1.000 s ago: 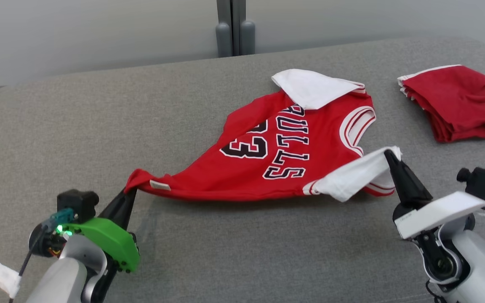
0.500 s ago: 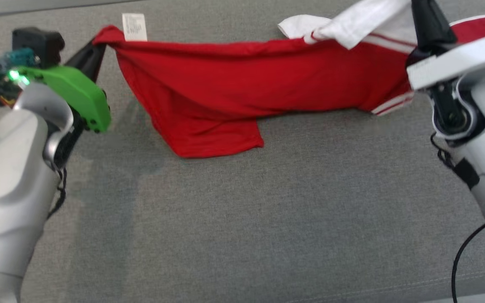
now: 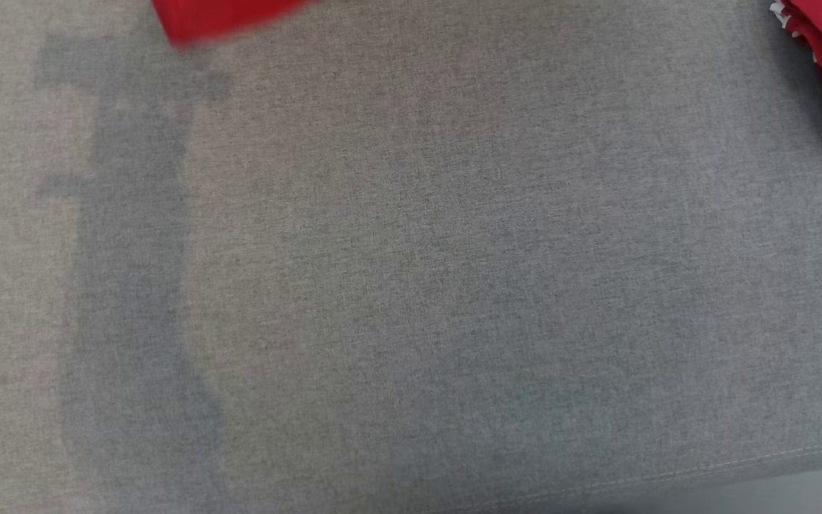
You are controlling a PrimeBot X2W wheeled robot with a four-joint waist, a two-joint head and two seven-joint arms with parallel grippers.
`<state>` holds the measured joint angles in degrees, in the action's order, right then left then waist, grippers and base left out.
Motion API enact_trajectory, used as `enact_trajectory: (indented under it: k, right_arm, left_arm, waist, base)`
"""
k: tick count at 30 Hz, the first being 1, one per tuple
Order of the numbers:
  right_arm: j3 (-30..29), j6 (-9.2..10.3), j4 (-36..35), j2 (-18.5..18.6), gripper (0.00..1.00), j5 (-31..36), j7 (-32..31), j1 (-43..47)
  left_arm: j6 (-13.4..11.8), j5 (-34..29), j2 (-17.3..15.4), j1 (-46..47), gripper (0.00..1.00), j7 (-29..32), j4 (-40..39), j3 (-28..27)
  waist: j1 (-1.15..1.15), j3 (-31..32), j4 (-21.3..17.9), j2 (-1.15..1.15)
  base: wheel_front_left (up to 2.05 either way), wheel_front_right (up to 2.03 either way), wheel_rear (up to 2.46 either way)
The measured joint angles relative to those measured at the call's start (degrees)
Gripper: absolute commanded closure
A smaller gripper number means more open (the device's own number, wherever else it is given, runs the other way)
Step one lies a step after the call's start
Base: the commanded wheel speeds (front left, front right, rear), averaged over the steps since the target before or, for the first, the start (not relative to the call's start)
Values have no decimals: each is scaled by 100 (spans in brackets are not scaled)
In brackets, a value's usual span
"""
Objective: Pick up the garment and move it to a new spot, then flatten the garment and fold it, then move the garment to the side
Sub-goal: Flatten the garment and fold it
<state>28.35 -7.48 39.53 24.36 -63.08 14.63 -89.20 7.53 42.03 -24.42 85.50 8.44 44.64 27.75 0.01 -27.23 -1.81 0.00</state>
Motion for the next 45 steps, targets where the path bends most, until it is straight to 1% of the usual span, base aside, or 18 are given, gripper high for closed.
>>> enact_trajectory:
  k: [3,6,9,11,16,19,23,25,28,33,35,38,42,45]
  right_arm:
    - [62,0,24,11,100,-88,1,-460]
    - [194,-1,-34,40,100,-177,4,-730]
    - [401,0,-124,143,100,-327,-12,-766]
    - [605,0,-222,223,100,-448,-105,-630]
    - [1188,0,-567,516,100,-743,-320,287]
    - [1546,0,-846,776,100,-939,-469,981]
    - [2033,0,-1311,1219,100,-1238,-814,1921]
    - [2247,-3,-1650,1468,100,-1360,-893,2353]
    - [2592,-4,-2024,1804,100,-1545,-1176,2977]
    - [3117,-4,-2725,2432,100,-2037,-2007,3859]
    - [3344,-4,-3084,2739,100,-2237,-2418,4162]
    - [3638,-4,-3560,3159,100,-2521,-2940,4589]
    - [3949,-5,-3996,3631,100,-2929,-3546,5002]
    - [4146,-5,-4201,3977,100,-3185,-4017,5172]
  left_arm:
    - [0,209,82,437,100,-110,227,-91]
    - [0,375,71,724,100,-189,392,-71]
    - [0,533,69,780,100,-153,441,78]
    - [0,693,59,687,100,-110,454,238]
    - [0,985,-140,-107,100,88,450,746]
    - [0,1266,-300,-688,100,221,378,998]
    - [0,1652,-584,-1590,100,534,144,1341]
    - [1,1869,-743,-2046,100,844,-26,1532]
    - [1,2101,-985,-2675,100,1278,-275,1759]
    - [-1,2582,-1298,-3614,100,1967,-826,1939]
    - [-75,2761,-1440,-3971,100,2253,-1140,2001]
    - [-312,3000,-1679,-4451,100,2618,-1701,2063]
    - [-639,3341,-2087,-5077,100,3095,-2477,2161]
    - [-875,3524,-2372,-5454,100,3284,-3014,2202]
  waist:
    - [0,12,-20,0]
    - [0,84,-62,0]
    - [0,153,-103,0]
    - [0,201,-122,0]
    - [0,378,-132,0]
    - [0,544,-133,0]
    - [0,843,-136,0]
    - [-1,1025,-139,0]
    - [-1,1297,-141,0]
    - [-1,1761,-140,0]
    - [-1,1950,-135,0]
    - [-1,2202,-117,0]
    - [-1,2419,-88,0]
    - [-1,2481,-71,0]
  base:
    - [0,0,0]
    - [0,0,0]
    - [0,0,0]
    - [0,0,0]
    - [0,0,0]
    - [0,0,0]
    - [0,0,0]
    - [0,0,0]
    - [0,0,0]
    - [0,0,0]
    - [0,0,0]
    - [0,0,0]
    - [0,0,0]
    - [0,0,0]
